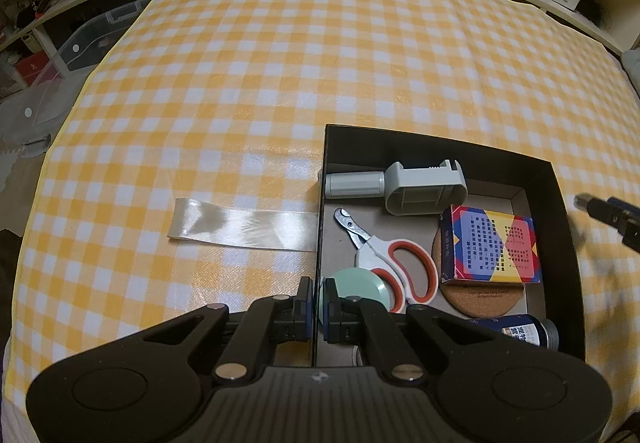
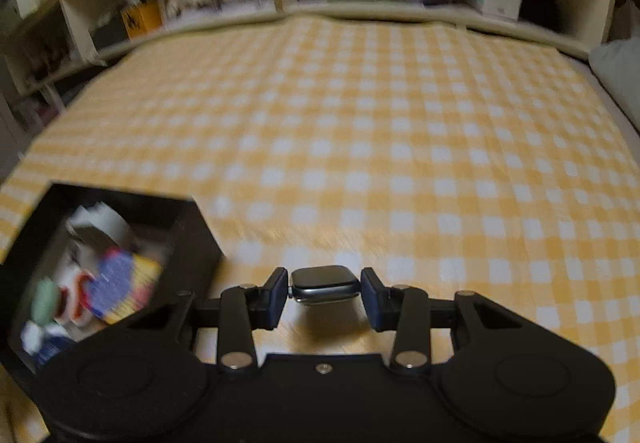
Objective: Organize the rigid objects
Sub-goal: 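Lower the right tool onto the silver smartwatch and grasp it, then carry the smartwatch with the right tool into the black box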
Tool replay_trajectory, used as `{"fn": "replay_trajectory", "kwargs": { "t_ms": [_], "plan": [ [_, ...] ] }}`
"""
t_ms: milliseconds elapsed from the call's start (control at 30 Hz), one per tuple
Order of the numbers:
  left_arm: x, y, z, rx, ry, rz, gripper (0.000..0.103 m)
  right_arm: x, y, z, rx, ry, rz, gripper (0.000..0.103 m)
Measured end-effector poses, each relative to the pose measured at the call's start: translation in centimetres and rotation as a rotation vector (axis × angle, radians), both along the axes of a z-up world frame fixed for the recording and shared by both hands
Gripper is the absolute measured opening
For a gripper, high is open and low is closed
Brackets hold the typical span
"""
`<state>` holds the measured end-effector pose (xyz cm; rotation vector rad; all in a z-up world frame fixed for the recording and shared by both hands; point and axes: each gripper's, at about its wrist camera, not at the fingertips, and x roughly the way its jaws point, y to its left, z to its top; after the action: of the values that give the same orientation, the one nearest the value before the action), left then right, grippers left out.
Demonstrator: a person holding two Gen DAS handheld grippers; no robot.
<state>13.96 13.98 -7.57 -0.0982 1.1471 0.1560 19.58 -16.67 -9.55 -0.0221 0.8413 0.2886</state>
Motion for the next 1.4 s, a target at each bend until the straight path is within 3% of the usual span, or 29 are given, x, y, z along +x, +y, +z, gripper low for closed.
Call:
{"fn": "replay_trajectory", "kwargs": {
  "t_ms": [233,400,600,733,800,1133,1400],
  "plan": [
    [0.0,0.0,0.0,0.000,0.000,0.000,0.003,-0.2,1.1,1.4,0.033,-0.023,0.033,0.040],
    [0.0,-0.1,0.0,0.001,0.001,0.000,0.003,-0.2,1.6,-1.0,-0.047,0.066,0.087,0.041],
    [0.0,-0.1,0.0,0.000,0.000,0.000,0.003,-0.5,2.1,-1.9,-0.080,0.083,0.132,0.041],
    [0.0,-0.5,-0.1,0.000,0.000,-0.002,0.003,-0.5,2.8,-3.5,-0.141,0.141,0.171,0.042],
    [0.0,-0.5,-0.1,0.001,0.001,-0.003,0.003,-0.9,2.9,-3.9,-0.154,0.120,0.185,0.043],
    [-0.1,-0.6,-0.1,0.001,0.000,-0.003,0.003,-0.5,2.5,-3.5,-0.100,0.123,0.146,0.040],
    [-0.1,-0.6,-0.1,0.004,0.000,-0.004,0.003,-0.4,2.3,1.3,0.036,0.000,0.094,0.040]
  ]
}}
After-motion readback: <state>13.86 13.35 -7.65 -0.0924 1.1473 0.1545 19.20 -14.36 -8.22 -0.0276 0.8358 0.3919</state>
